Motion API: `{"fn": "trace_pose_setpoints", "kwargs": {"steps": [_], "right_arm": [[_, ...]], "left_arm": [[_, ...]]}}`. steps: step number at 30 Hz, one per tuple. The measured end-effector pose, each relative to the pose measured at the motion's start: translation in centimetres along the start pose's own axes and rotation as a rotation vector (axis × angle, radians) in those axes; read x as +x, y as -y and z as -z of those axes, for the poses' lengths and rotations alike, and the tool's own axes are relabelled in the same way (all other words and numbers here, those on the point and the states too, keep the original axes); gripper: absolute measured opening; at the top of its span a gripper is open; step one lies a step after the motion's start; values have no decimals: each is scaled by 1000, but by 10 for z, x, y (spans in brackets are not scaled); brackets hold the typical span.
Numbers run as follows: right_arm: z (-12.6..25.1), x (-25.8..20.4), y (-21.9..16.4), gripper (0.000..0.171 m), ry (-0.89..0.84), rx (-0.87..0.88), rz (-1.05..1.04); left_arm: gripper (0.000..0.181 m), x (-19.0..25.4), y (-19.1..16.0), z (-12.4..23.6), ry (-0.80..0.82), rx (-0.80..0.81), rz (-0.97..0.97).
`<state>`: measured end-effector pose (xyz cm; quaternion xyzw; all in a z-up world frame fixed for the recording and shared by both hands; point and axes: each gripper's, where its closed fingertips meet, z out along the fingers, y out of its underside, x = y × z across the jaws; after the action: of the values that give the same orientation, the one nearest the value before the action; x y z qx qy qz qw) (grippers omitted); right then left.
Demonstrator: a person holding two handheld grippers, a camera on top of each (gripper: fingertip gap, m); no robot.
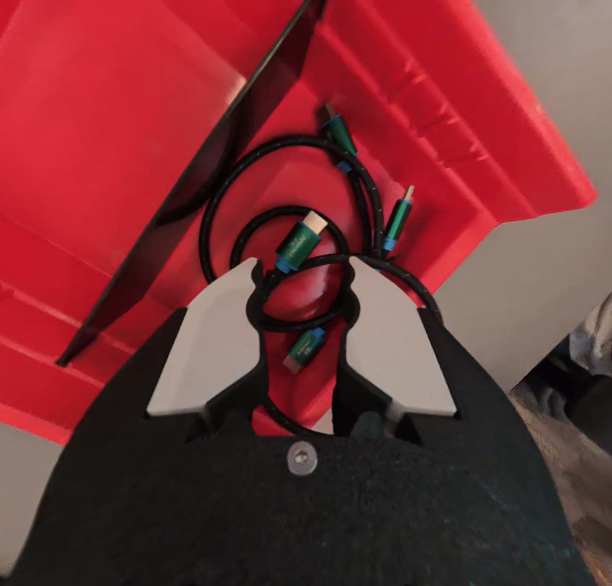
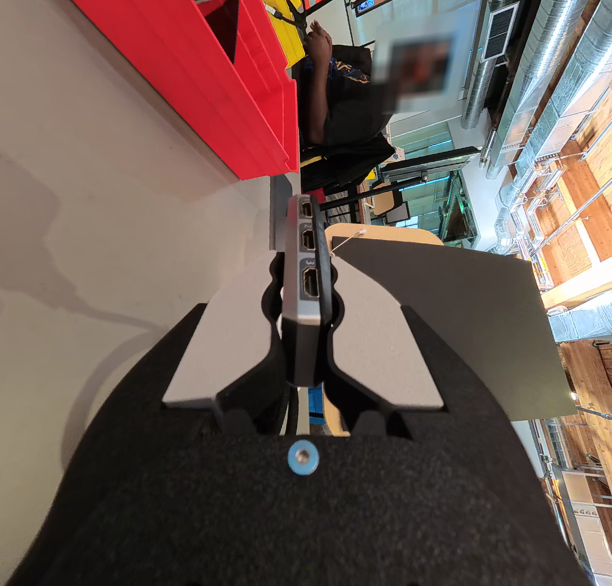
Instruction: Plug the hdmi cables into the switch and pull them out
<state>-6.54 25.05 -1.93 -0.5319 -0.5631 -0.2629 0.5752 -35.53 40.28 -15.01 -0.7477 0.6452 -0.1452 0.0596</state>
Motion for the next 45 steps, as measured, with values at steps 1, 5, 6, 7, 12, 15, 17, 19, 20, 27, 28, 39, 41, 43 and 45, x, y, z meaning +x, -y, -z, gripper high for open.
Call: {"fn": "trace_pose_setpoints", "kwargs": {"steps": [1,5,6,7,12,15,17,19,20,27,28,39,41,43,45], "right_arm": [[0,0,-1,23,3,-2,-2],[-3,-4,-5,23,15,-9,-4],[-3,-5,-6,23,17,-11,-4],[-4,-5,-6,23,19,-13,-4],[-4,-5,-8,23,20,-14,-5],[-4,-4,-9,24,19,-14,-10],[-3,-4,-10,23,19,-17,-8],[-3,-3,-10,23,18,-18,-8],[-3,-3,-10,23,19,-18,-9],[-2,-1,-8,23,15,-19,4],[-1,0,-7,23,13,-18,7],[1,0,4,23,25,6,11],[1,-2,4,23,30,5,18],[0,-2,3,23,31,1,24],[0,-2,1,24,33,-2,18]], "left_arm": [[46,-3,0,-4,-11,-15,-9],[46,-9,-6,-22,-33,-96,-36],[47,-9,-8,-24,-38,-117,-38],[46,-9,-8,-24,-43,-123,-47],[21,-8,-15,-29,-55,-190,-89],[19,-5,-19,-30,-51,-221,-134],[17,-5,-20,-29,-34,-222,-151],[16,-6,-20,-25,-5,-194,-157],[14,-6,-17,-20,18,-167,-161],[0,37,19,56,107,164,-162],[0,47,23,65,118,207,-170],[11,65,30,50,142,176,-207],[24,52,24,32,48,104,-176],[30,38,20,15,-26,45,-147],[31,28,22,4,-85,44,-134]]}}
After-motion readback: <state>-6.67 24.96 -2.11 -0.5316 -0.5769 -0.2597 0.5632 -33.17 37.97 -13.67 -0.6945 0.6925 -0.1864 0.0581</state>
